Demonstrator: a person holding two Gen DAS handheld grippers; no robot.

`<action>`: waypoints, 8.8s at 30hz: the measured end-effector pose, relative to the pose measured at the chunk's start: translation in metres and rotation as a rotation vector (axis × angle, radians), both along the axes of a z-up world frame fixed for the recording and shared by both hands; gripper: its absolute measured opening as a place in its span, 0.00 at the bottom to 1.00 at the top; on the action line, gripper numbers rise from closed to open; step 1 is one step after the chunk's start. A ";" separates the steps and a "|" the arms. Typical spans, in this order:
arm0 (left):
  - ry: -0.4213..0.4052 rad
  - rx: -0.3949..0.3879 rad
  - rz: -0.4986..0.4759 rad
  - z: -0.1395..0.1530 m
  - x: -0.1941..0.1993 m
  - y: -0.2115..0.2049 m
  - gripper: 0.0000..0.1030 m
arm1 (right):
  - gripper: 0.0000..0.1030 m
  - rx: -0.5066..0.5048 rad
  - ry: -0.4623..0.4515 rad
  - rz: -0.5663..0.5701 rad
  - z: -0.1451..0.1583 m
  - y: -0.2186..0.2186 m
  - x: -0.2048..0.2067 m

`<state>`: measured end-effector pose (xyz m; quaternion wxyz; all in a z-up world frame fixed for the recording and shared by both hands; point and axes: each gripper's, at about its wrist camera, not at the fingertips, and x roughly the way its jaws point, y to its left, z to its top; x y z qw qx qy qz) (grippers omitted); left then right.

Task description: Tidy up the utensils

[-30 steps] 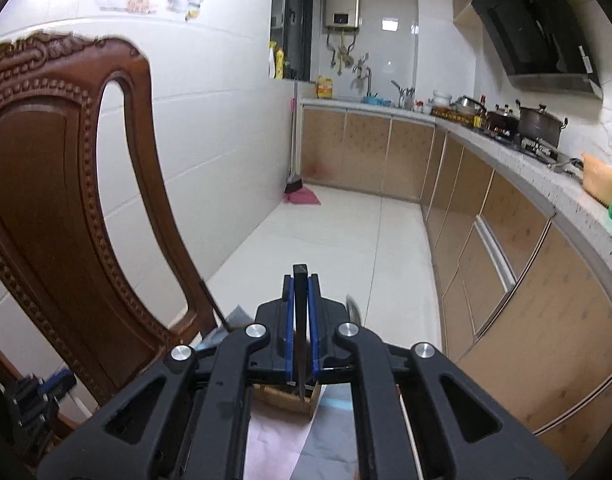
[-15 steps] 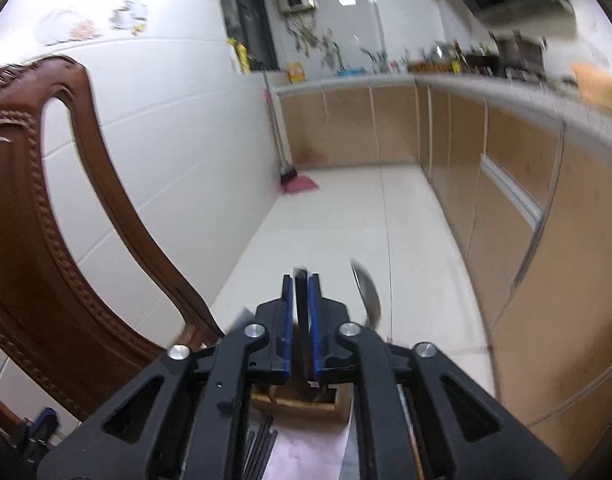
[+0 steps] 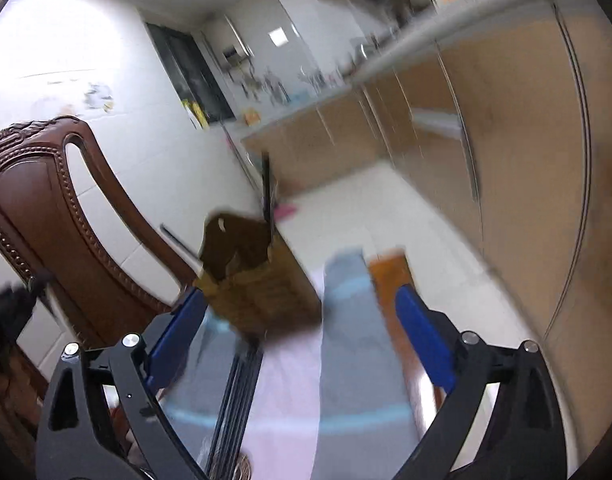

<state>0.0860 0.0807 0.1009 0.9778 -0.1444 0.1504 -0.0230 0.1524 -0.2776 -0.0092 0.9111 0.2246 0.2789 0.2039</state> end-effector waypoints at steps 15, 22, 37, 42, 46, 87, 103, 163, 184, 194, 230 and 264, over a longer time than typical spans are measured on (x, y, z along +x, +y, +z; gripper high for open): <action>-0.015 -0.078 -0.005 0.008 0.189 -0.020 0.04 | 0.91 0.022 0.000 0.028 -0.016 -0.011 0.016; 0.067 -0.116 0.002 -0.067 0.215 -0.015 0.05 | 0.91 0.008 0.015 0.067 -0.019 -0.008 0.018; 0.275 0.175 -0.014 -0.096 0.042 -0.054 0.94 | 0.91 -0.235 -0.015 0.143 -0.007 0.037 -0.005; 0.395 0.150 0.030 -0.125 -0.013 -0.067 0.94 | 0.91 -0.352 0.031 0.148 -0.013 0.062 -0.027; 0.380 0.196 0.028 -0.122 -0.033 -0.078 0.94 | 0.91 -0.417 0.045 0.160 -0.022 0.078 -0.044; 0.721 0.133 0.109 -0.236 0.151 -0.026 0.52 | 0.73 -0.486 0.231 0.204 -0.107 0.145 0.064; 0.758 0.167 0.136 -0.239 0.156 0.001 0.46 | 0.71 -0.689 0.241 0.226 -0.137 0.210 0.077; 0.627 0.085 0.084 -0.168 0.129 0.015 0.06 | 0.08 -0.450 0.191 0.303 -0.039 0.169 0.088; 0.309 0.205 0.044 -0.014 -0.005 -0.045 0.06 | 0.08 -0.379 -0.035 0.268 0.097 0.108 -0.027; 0.295 0.198 0.049 -0.009 -0.009 -0.044 0.06 | 0.07 -0.367 -0.090 0.265 0.111 0.113 -0.040; 0.252 0.131 0.044 -0.003 -0.020 -0.014 0.06 | 0.50 -0.626 -0.123 0.354 -0.103 0.072 -0.185; 0.249 0.073 0.028 -0.001 -0.018 -0.001 0.06 | 0.07 -0.350 -0.144 0.271 -0.020 0.053 -0.153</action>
